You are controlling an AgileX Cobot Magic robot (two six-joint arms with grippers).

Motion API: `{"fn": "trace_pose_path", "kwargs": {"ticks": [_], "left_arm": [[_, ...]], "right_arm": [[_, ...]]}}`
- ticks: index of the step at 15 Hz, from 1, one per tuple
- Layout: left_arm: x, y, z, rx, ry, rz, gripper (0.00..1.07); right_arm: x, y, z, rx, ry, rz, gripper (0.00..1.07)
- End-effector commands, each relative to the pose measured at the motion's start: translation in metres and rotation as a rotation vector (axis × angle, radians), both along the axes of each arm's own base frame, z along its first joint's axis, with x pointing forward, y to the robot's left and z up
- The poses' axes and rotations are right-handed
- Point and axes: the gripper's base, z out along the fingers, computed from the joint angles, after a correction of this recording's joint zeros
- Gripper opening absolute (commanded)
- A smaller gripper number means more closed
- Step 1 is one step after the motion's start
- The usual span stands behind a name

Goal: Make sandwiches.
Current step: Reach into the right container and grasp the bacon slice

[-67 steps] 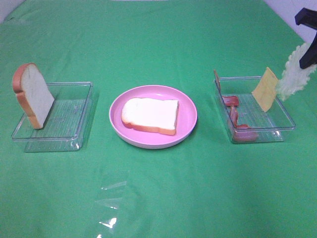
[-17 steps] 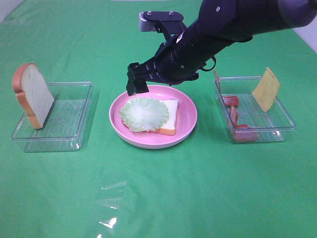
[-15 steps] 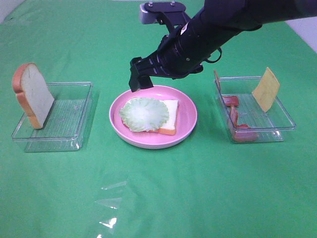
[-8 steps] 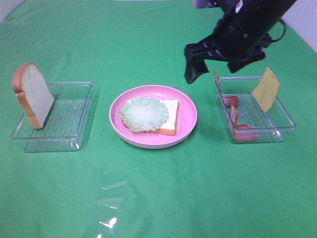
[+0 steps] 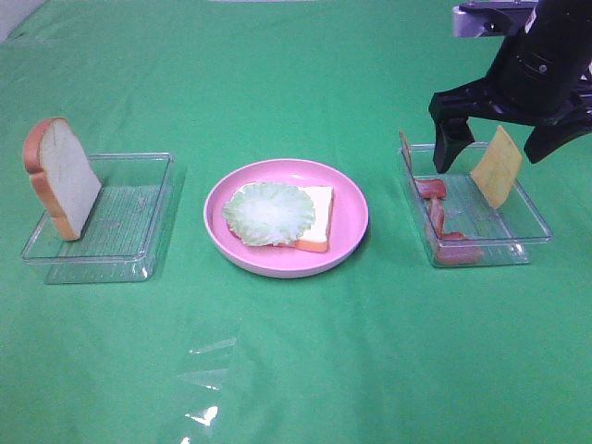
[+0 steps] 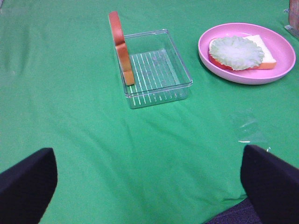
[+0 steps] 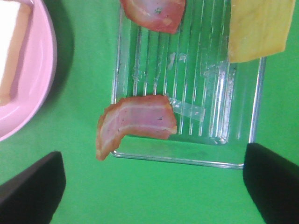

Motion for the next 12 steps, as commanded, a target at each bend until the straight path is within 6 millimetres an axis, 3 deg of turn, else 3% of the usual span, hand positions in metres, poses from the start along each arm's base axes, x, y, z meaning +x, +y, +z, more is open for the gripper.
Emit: {"fn": "trace_pose_path", "kwargs": {"ticks": [1, 2, 4, 8, 12], "left_arm": [[-0.003, 0.0, 0.0, -0.002, -0.018, 0.001, 1.02], [-0.003, 0.0, 0.0, -0.002, -0.018, 0.001, 1.02], [-0.003, 0.0, 0.0, -0.002, -0.018, 0.001, 1.02], [-0.003, 0.0, 0.0, -0.002, -0.018, 0.001, 1.02], [-0.003, 0.0, 0.0, -0.002, -0.018, 0.001, 1.02]], "right_arm": [[0.001, 0.002, 0.003, 0.018, -0.025, -0.007, 0.98], [0.003, 0.003, 0.001, 0.038, -0.031, -0.014, 0.98], [0.01, 0.01, -0.026, 0.077, 0.05, -0.017, 0.98], [0.018, 0.014, -0.06, 0.081, 0.12, -0.011, 0.96], [0.02, 0.015, -0.075, 0.07, 0.156, -0.009, 0.86]]}}
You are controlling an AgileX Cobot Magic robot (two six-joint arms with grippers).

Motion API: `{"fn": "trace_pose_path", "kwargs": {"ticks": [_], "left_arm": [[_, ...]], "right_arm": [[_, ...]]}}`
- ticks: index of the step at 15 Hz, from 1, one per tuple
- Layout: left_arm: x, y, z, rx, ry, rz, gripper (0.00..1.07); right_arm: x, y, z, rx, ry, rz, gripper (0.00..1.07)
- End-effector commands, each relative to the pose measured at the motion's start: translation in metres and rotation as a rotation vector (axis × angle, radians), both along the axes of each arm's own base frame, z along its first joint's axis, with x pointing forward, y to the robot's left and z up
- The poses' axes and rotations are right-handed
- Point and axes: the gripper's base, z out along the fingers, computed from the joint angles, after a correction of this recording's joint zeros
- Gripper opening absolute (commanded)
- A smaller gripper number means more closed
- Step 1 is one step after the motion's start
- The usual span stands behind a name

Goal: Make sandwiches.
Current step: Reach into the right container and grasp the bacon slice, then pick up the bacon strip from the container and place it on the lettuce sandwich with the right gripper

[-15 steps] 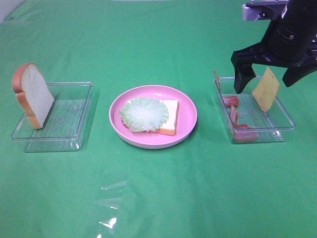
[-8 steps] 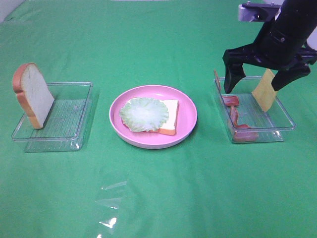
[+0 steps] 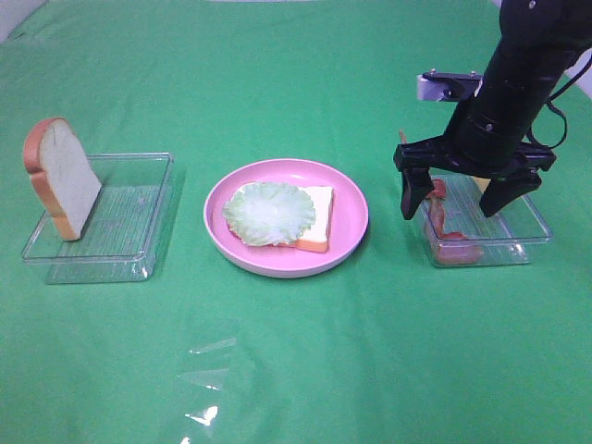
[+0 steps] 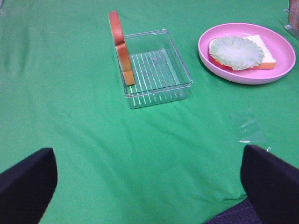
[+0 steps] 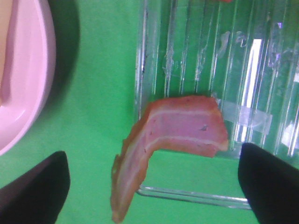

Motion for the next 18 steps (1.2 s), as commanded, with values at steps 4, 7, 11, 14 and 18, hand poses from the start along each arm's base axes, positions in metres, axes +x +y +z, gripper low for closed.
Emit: {"fn": "trace_pose_path", "kwargs": {"ticks": [4, 7, 11, 14, 18], "left_arm": [[-0.003, 0.0, 0.0, -0.002, -0.018, 0.001, 1.02], [-0.003, 0.0, 0.0, -0.002, -0.018, 0.001, 1.02], [-0.003, 0.0, 0.0, -0.002, -0.018, 0.001, 1.02], [-0.003, 0.0, 0.0, -0.002, -0.018, 0.001, 1.02], [-0.003, 0.0, 0.0, -0.002, -0.018, 0.001, 1.02]], "right_arm": [[0.003, 0.001, -0.007, 0.004, -0.005, 0.008, 0.57], [0.003, 0.002, -0.007, 0.006, -0.003, 0.002, 0.09], [0.003, 0.002, -0.005, 0.012, -0.009, 0.03, 0.0], [0.001, 0.002, 0.009, 0.019, -0.04, 0.032, 0.0], [-0.007, 0.0, 0.042, 0.033, -0.113, 0.055, 0.0]]}}
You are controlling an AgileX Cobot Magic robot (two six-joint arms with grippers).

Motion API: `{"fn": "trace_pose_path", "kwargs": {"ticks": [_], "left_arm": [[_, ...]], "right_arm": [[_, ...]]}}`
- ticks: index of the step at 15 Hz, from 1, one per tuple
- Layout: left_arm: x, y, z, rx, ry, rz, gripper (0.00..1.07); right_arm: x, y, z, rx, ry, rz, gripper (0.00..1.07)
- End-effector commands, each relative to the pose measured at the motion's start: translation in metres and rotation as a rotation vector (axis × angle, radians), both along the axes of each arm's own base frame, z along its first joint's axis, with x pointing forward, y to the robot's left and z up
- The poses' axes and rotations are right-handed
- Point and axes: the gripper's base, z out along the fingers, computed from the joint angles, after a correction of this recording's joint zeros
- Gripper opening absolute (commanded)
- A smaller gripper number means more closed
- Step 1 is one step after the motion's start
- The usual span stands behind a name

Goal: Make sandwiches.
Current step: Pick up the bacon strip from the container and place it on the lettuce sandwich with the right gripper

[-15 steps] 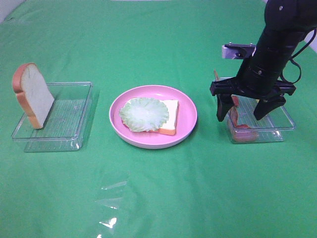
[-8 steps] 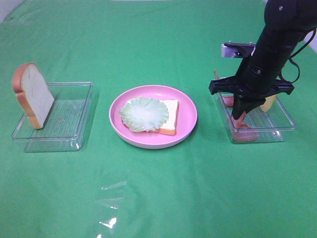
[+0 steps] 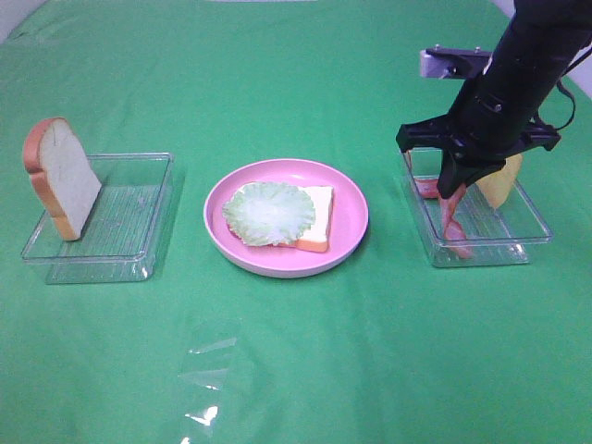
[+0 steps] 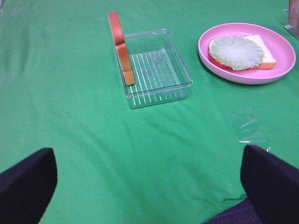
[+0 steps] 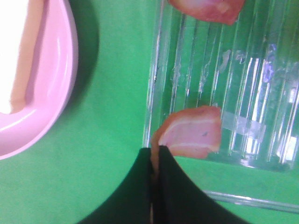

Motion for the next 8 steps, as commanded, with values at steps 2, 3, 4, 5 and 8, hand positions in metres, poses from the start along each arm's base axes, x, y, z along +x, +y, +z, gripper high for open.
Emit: {"fn": "trace_pose_path", "kwargs": {"ticks": [2, 3, 4, 5, 8], "left_arm": [[-0.003, 0.0, 0.0, -0.002, -0.018, 0.001, 1.02], [-0.003, 0.0, 0.0, -0.002, -0.018, 0.001, 1.02], [-0.003, 0.0, 0.0, -0.002, -0.018, 0.001, 1.02], [-0.003, 0.0, 0.0, -0.002, -0.018, 0.001, 1.02], [-0.003, 0.0, 0.0, -0.002, -0.018, 0.001, 1.02]], "right_arm": [[-0.016, -0.003, 0.061, 0.035, -0.153, 0.016, 0.0], [-0.021, -0.004, 0.073, 0.043, -0.188, 0.016, 0.0], [-0.025, -0.005, 0.085, 0.051, -0.223, 0.016, 0.0], [-0.027, -0.006, 0.088, 0.053, -0.234, 0.016, 0.0], [-0.031, -0.007, 0.097, 0.061, -0.257, 0.015, 0.0]]}}
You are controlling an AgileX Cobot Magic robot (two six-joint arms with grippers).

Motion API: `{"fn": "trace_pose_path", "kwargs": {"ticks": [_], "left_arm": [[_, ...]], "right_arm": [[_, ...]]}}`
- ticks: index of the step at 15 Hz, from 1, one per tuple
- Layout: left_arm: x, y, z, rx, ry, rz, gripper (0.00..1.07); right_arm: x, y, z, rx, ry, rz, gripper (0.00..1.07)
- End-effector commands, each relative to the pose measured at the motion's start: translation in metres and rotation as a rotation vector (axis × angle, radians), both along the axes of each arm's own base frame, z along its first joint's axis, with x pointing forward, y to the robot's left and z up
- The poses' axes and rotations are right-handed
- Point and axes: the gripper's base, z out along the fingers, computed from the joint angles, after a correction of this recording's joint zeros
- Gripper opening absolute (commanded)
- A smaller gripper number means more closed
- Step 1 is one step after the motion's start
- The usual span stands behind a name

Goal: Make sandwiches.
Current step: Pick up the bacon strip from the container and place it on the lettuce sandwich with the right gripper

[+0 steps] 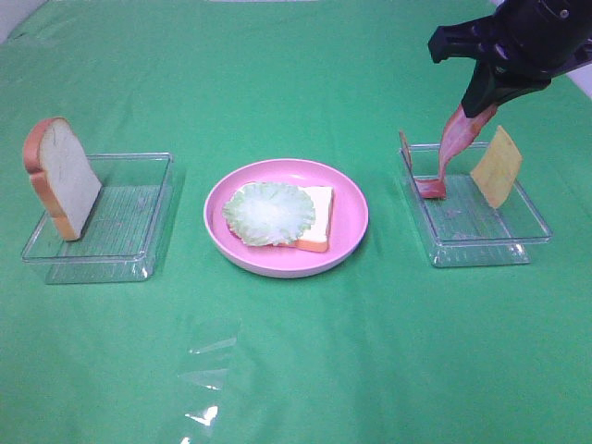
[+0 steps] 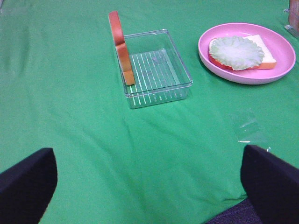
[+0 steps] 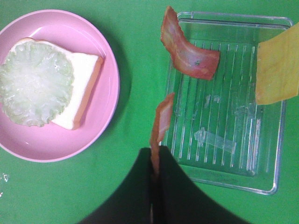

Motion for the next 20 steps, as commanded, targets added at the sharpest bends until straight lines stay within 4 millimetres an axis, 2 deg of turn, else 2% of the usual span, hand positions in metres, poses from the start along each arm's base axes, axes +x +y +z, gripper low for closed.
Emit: {"fn": "trace_pose_path", "kwargs": {"ticks": [1, 5, 8, 11, 12, 15, 17, 20], "left_arm": [[-0.003, 0.0, 0.0, -0.002, -0.018, 0.001, 1.02], [-0.003, 0.0, 0.0, -0.002, -0.018, 0.001, 1.02], [-0.003, 0.0, 0.0, -0.002, -0.018, 0.001, 1.02], [-0.003, 0.0, 0.0, -0.002, -0.018, 0.001, 1.02], [-0.003, 0.0, 0.0, -0.002, -0.018, 0.001, 1.02], [-0.003, 0.0, 0.0, -0.002, -0.018, 0.001, 1.02], [-0.003, 0.0, 0.0, -0.002, -0.018, 0.001, 1.02], [-0.003, 0.0, 0.0, -0.002, -0.018, 0.001, 1.02]], "right_arm": [[-0.001, 0.001, 0.003, 0.009, -0.006, 0.008, 0.0], [0.003, 0.021, -0.006, 0.088, 0.001, 0.02, 0.0], [0.001, 0.065, -0.018, 0.128, -0.027, 0.11, 0.0], [-0.002, 0.113, -0.031, 0.254, -0.065, 0.14, 0.0], [-0.002, 0.12, -0.034, 0.267, -0.077, 0.15, 0.0], [-0.003, 0.164, -0.058, 0.336, -0.091, 0.214, 0.0], [0.008, 0.175, -0.066, 0.363, -0.073, 0.22, 0.0], [0.016, 0.176, -0.084, 0.303, -0.07, 0.253, 0.0]]}}
